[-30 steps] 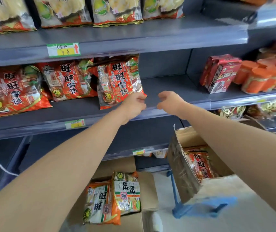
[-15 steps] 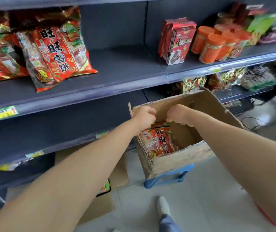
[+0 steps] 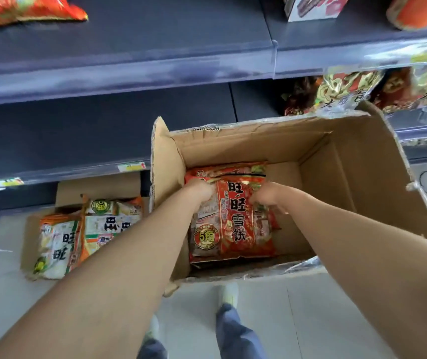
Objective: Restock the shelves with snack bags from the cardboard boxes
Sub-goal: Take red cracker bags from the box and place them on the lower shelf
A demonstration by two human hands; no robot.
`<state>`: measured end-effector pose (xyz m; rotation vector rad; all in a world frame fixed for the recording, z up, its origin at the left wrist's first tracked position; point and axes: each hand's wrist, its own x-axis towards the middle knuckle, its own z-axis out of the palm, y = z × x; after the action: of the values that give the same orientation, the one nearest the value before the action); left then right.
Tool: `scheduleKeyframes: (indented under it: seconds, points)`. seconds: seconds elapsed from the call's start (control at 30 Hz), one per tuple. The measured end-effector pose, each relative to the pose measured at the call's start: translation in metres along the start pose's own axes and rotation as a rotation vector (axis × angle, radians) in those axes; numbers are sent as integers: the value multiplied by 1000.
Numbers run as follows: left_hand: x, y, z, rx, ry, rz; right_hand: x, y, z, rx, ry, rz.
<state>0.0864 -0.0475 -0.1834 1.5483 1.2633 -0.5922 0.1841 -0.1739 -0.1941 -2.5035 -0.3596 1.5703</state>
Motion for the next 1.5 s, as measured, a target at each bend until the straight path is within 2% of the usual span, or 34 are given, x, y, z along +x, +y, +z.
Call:
scheduleKeyframes:
  seconds: [0.1,0.2,0.37,0.47,0.6,0.93,1.1,1.33,1.5]
  points:
    - [22,-12,11,11,-23,-87,20,13,10,-18,-150,74]
    - [28,-15,16,-47,-57,-122,35,25,20,122,-226,135]
    - [42,-28,21,-113,-150,-210,43,35,23,433,-260,220]
    - [43,-30,23,-188,-115,-199,42,40,17,628,-253,242]
    - [43,-27,27,-170,-97,-152,33,42,11,727,-265,257]
    - [16,6,14,-119,-112,35,-64,27,-35,786,-5,174]
    - [-111,36,-23,-65,-197,90,-138,14,-46,739,151,75]
    - [-180,50,-60,-120,-155,345,-223,-5,-65,719,390,-85]
    - [-225,66,-100,-204,-110,486,-249,-41,-83,842,430,-219]
